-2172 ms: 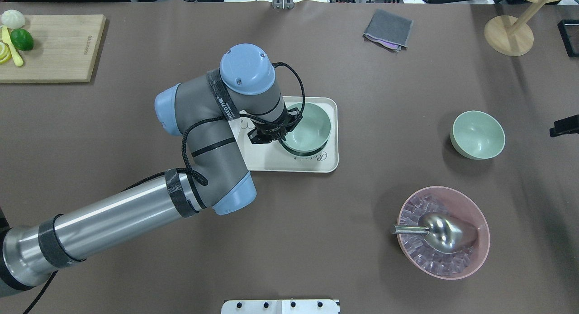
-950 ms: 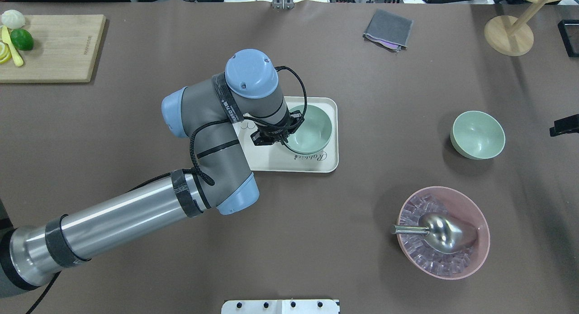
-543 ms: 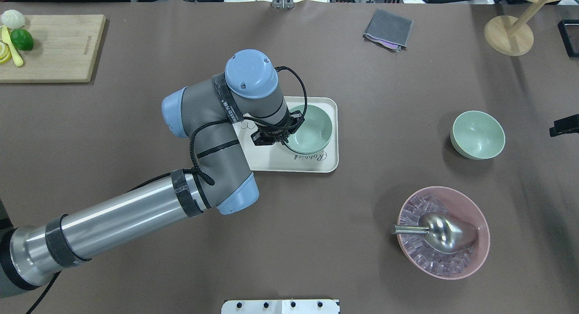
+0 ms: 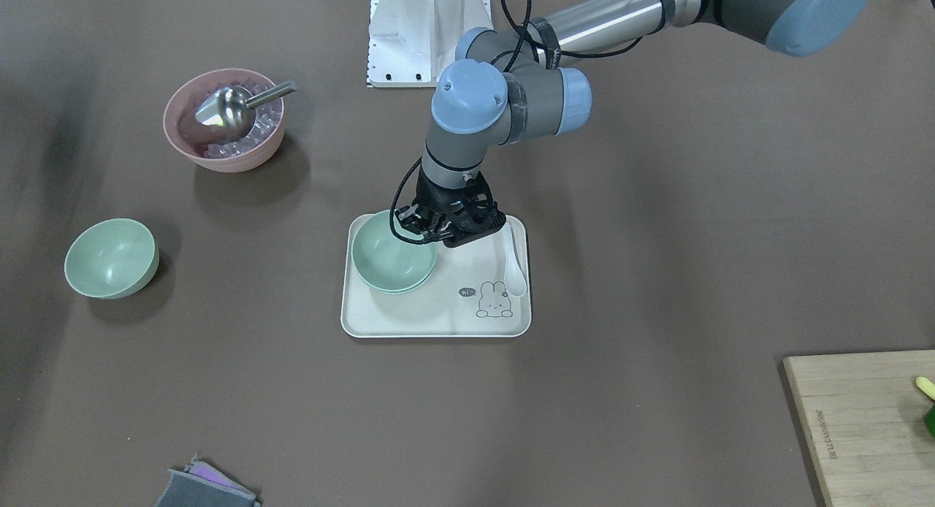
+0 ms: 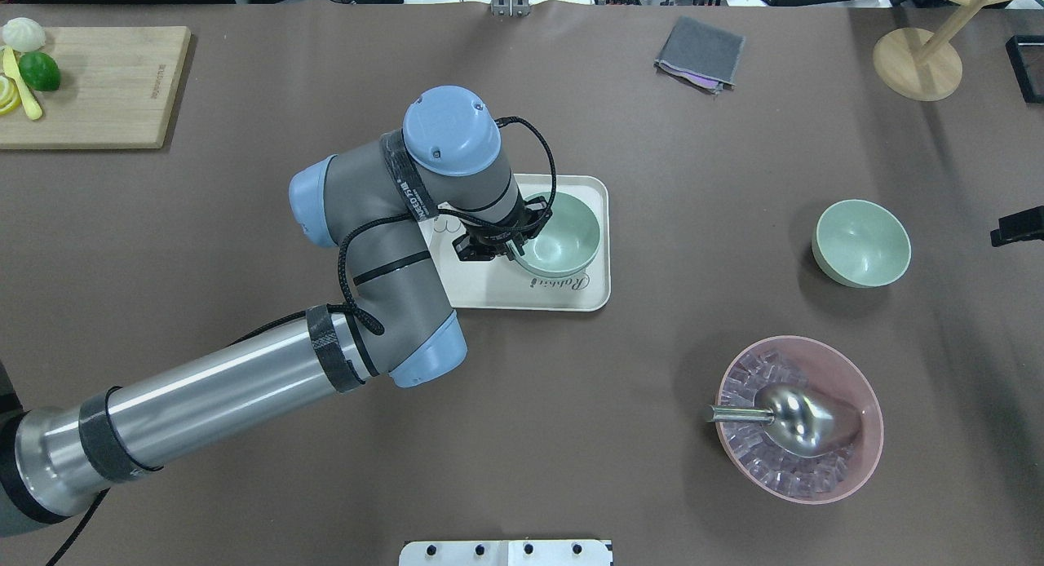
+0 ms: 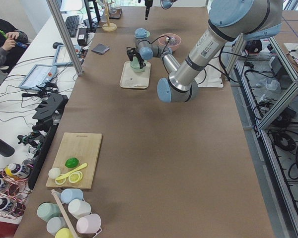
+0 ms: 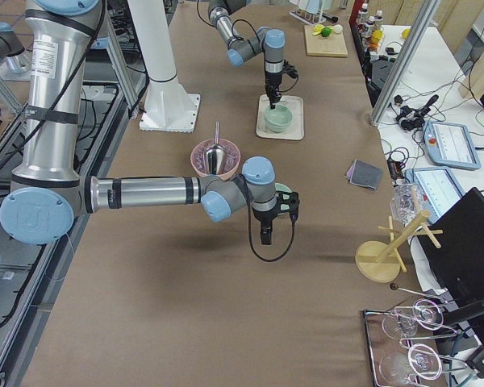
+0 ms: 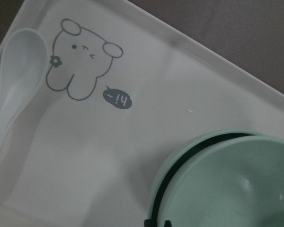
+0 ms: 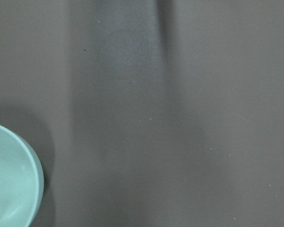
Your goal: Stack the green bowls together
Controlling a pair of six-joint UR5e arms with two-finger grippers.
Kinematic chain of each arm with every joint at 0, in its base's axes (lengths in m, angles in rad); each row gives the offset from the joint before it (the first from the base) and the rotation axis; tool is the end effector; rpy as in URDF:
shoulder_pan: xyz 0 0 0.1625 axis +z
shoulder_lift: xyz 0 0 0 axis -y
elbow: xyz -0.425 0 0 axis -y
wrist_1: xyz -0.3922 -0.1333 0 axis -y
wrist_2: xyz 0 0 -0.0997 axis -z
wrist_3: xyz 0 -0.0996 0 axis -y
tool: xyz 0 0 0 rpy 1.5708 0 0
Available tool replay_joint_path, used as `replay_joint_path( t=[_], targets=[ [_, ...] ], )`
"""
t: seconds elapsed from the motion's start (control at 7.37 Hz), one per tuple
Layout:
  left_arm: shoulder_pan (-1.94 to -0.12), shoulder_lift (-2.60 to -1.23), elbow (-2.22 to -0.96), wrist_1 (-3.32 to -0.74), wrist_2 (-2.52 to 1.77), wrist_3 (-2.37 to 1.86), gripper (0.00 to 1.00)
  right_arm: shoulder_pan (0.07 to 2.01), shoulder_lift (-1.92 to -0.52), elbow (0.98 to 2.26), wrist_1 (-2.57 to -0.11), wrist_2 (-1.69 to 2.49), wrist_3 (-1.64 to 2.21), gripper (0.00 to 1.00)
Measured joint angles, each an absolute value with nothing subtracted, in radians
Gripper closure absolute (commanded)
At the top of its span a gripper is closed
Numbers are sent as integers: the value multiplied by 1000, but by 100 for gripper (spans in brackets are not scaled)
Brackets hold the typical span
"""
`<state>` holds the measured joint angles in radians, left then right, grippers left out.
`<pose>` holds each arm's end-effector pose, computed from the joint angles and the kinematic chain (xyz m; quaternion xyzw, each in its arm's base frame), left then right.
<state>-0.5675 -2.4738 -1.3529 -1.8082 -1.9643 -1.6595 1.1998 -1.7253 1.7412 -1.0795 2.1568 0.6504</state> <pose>0.5990 -0.4946 0.1536 -0.0666 0.4655 -0.2006 0.8594 -0.0918 -0.4517 0.6003 0.0729 -0.3613 0.0573 0.9278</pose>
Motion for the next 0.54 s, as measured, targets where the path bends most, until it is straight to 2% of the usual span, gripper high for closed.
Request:
replay_joint_path(
  t=[0.54],
  targets=[
    [-574,-2471,-1385,-1805,-1966,-1658,3,1200,-1724,1741,-1079,2157,650,0]
  ],
)
